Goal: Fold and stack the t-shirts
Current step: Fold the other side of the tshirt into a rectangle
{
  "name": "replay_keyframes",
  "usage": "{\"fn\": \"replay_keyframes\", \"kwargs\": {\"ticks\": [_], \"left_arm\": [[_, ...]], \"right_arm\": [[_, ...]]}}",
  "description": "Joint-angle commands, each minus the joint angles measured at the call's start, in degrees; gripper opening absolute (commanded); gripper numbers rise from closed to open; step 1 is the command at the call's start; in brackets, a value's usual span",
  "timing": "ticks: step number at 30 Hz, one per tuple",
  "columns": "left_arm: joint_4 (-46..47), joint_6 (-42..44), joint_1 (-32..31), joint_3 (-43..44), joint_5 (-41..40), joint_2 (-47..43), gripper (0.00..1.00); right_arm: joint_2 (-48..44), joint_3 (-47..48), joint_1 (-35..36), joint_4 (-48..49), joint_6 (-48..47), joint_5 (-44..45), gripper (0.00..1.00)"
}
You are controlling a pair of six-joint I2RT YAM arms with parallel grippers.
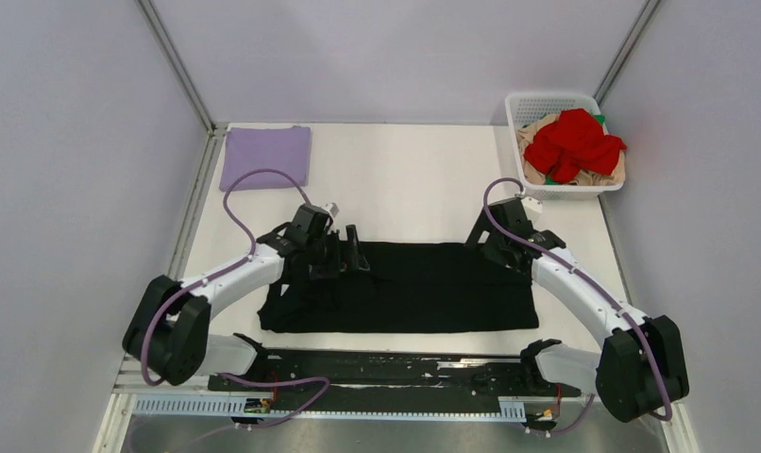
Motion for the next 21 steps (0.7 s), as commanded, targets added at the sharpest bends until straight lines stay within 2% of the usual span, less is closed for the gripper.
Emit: {"fn": "replay_keyframes", "kwargs": {"ticks": [1, 7, 13, 18, 21], "left_arm": [[4.62, 0.26, -0.30, 1.16, 6.39, 5.83, 1.00], [-6.92, 2.33, -0.32, 0.36, -1.31, 6.37, 1.00], [-25.17, 1.38, -0.35, 0.83, -7.72, 0.98, 1.00], [-33.99, -0.25, -0.36, -0.80, -4.28, -6.29, 1.00], [-35.06, -2.74, -0.36, -1.48, -2.89, -10.25, 1.00]], "right_arm": [[2.05, -1.53, 0.19, 4.46, -1.44, -3.12, 1.00], [2.51, -3.38, -0.31, 4.53, -1.35, -1.10, 1.00], [2.46, -3.88, -0.82, 4.40, -2.13, -0.26, 1.00], [2.54, -4.07, -1.18, 4.41, -2.14, 0.16, 1.00], [2.54, -3.62, -1.29, 4.48, -2.55, -0.07, 1.00]]}}
